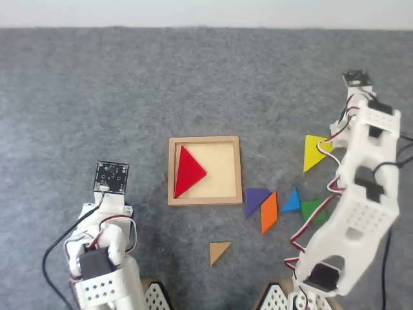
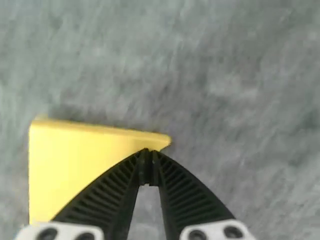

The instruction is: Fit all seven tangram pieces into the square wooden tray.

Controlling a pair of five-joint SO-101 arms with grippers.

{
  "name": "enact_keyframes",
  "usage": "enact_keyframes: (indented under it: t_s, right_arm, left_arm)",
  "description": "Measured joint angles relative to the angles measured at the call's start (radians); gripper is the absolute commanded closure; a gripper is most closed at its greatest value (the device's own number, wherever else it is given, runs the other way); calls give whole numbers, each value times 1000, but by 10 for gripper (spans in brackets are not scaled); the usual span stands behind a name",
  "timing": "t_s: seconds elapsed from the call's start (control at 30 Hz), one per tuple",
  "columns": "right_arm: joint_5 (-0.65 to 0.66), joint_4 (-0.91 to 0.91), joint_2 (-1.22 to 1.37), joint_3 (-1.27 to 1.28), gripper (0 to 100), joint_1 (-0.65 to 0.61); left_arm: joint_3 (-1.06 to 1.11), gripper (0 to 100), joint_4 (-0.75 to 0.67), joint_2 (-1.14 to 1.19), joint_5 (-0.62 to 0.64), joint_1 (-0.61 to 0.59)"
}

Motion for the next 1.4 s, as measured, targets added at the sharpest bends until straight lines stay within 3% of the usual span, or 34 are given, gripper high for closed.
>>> enact_keyframes:
  t_s: [0.27, 0.5, 0.7, 1.03, 1.13, 1.27, 1.4]
  right_arm:
    - [-6, 110, 232, -362, 991, -54]
    - [-6, 150, 322, -499, 991, -124]
    - [-6, 235, 339, -559, 991, -272]
    - [-5, 512, 341, -732, 990, -468]
    - [71, 634, 336, -799, 990, -496]
    - [133, 649, 216, -723, 990, -474]
    - [235, 651, -18, -462, 988, -480]
  left_arm:
    - [0, 913, 0, 0, 0, 0]
    - [0, 913, 0, 0, 0, 0]
    - [0, 913, 0, 0, 0, 0]
    - [0, 913, 0, 0, 0, 0]
    - [0, 913, 0, 0, 0, 0]
    - [0, 913, 0, 0, 0, 0]
    - [0, 913, 0, 0, 0, 0]
